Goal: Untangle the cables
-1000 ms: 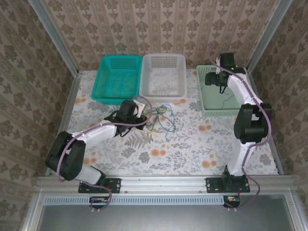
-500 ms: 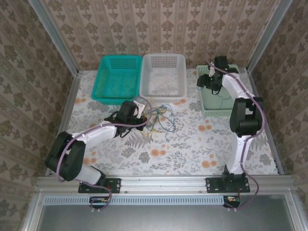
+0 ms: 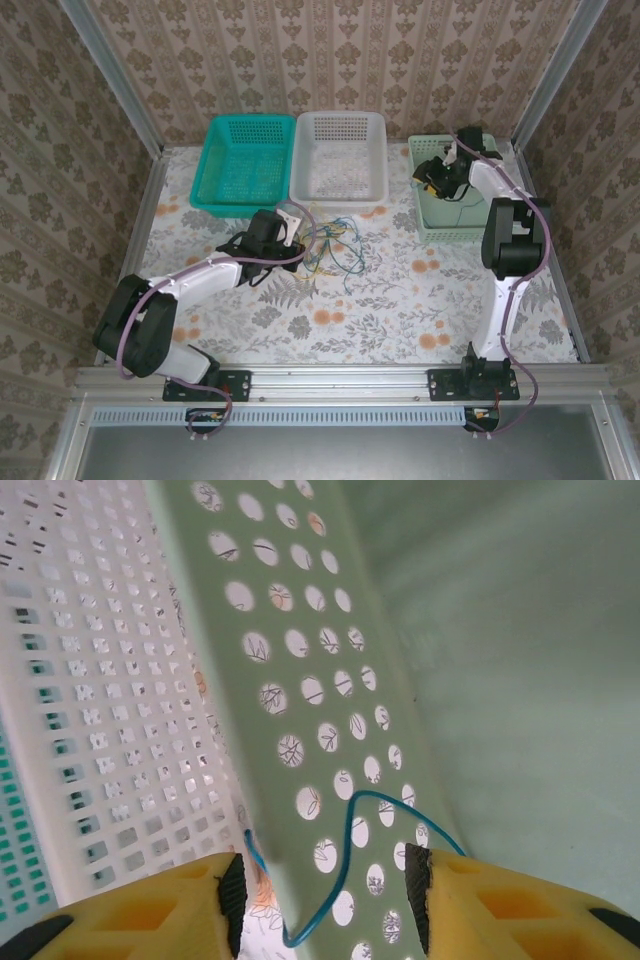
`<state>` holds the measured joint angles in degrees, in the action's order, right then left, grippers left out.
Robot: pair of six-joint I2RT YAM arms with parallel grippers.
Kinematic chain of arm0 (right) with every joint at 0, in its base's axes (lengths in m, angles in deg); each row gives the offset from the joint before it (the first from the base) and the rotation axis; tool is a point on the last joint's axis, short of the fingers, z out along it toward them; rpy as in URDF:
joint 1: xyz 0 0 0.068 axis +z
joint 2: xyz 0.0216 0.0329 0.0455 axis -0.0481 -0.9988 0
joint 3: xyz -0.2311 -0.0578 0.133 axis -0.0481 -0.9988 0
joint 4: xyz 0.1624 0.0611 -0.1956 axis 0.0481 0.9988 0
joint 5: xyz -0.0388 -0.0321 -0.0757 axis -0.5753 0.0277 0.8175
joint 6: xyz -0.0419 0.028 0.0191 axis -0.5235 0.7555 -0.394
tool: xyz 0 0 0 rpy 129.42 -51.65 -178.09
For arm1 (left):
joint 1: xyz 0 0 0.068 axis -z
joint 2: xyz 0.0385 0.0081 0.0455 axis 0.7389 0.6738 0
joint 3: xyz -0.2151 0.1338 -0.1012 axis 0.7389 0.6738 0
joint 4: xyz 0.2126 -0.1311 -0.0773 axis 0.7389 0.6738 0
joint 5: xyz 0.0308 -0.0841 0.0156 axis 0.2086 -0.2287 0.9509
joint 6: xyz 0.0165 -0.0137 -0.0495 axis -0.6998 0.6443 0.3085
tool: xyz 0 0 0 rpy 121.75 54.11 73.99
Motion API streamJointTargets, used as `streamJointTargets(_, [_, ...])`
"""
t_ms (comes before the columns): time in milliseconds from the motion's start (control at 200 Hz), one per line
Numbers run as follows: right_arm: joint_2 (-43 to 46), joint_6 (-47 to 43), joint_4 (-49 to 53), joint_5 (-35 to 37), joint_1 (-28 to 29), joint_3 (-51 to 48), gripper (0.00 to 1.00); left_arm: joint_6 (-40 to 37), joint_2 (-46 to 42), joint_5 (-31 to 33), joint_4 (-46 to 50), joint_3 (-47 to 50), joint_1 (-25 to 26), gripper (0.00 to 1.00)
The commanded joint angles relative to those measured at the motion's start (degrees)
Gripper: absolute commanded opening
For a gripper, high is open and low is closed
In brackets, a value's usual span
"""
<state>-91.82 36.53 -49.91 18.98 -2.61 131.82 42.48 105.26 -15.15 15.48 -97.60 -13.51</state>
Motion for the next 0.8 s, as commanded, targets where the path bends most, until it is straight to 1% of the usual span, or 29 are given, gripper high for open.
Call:
streamJointTargets(0, [-0.9, 5.71, -3.91, -4.49, -0.6, -1.84, 0.47, 0.65, -1.68, 0.55, -0.55, 0.66, 0.24, 0.0])
streamJointTargets(105, [-0.74, 8.37, -6.31, -5.37, -1.11, -3.58, 0.43, 0.49, -1.85, 0.59, -0.36, 0.68, 0.23, 0.0])
streamJointTargets(220, [-0.53, 10.9, -8.87, -6.02, -1.75, -5.09, 0.35, 0.49, -1.95, 0.66, -0.32, 0.8, 0.24, 0.0])
streamJointTargets(275, [-0.55, 11.62, -9.56, -6.33, -1.97, -5.47, 0.33, 0.49, -1.88, 0.71, -0.33, 0.82, 0.23, 0.0])
streamJointTargets(360, [-0.83, 12.0, -9.75, -6.25, -2.1, -5.53, 0.24, 0.54, -1.77, 0.64, -0.35, 0.74, 0.22, 0.0])
streamJointTargets(490, [-0.7, 12.18, -9.68, -5.51, -2.61, -5.75, 0.08, 0.49, -1.87, 0.76, -0.2, 0.66, 0.24, 0.0])
streamJointTargets(520, [-0.45, 12.26, -9.88, -5.3, -2.87, -6.12, 0.06, 0.39, -1.9, 0.8, -0.05, 0.73, 0.24, 0.0])
streamJointTargets(580, [0.45, 12.73, -10.64, -4.93, -3.47, -7.12, 0.03, 0.39, -1.95, 0.9, 0.02, 0.71, 0.24, 0.0])
streamJointTargets(690, [2.46, 14.31, -13.16, -5.81, -4.47, -9.66, 0.03, 0.45, -1.87, 0.91, -0.19, 0.76, 0.24, 0.0])
streamJointTargets(795, [3.84, 14.64, -13.51, -6.29, -5.16, -10.53, 0.03, 0.58, -1.51, 0.57, -0.53, 0.65, 0.24, 0.0])
